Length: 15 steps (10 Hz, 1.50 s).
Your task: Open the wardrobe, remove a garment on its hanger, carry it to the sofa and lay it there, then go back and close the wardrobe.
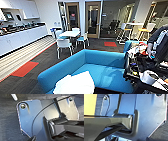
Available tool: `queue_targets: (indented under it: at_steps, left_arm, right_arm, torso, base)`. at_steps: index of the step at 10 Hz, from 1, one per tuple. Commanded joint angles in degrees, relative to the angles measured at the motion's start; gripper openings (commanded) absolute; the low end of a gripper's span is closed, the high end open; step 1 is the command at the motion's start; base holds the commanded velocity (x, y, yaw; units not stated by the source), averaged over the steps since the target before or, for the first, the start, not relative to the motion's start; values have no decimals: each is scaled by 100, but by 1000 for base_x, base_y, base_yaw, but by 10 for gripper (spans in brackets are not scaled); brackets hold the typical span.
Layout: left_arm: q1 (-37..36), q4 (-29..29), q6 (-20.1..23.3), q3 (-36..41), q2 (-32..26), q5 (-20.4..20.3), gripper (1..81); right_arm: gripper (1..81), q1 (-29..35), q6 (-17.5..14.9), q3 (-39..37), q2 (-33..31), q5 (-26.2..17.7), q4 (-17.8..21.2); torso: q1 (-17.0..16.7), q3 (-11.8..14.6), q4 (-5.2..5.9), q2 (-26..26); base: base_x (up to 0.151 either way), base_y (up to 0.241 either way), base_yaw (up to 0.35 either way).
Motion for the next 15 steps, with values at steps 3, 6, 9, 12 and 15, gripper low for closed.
queue_targets:
  at_steps: [3,6,9,12,15]
  left_arm:
    - [-239,37,62,23,-4,308,811]
    - [-239,37,80,23,-4,308,811]
    - [-239,37,80,23,-22,317,811]
    - [-239,46,80,23,-4,326,811]
    - [-160,64,106,23,-118,308,811]
  right_arm:
    - [811,137,-9,23,60,-314,-15]
    - [811,137,-9,23,60,-314,-15]
    - [811,145,-9,23,60,-314,-24]
    - [811,145,-18,32,78,-314,-24]
    - [811,137,-53,-30,7,-332,-24]
  torso:
    - [1,0,0,0]
    - [1,0,0,0]
    - [1,0,0,-2]
    - [1,0,0,0]
    - [1,0,0,0]
  base:
    - [0,0,0]
    - [0,0,143]
    - [0,0,228]
    - [0,0,246]
    - [0,0,274]
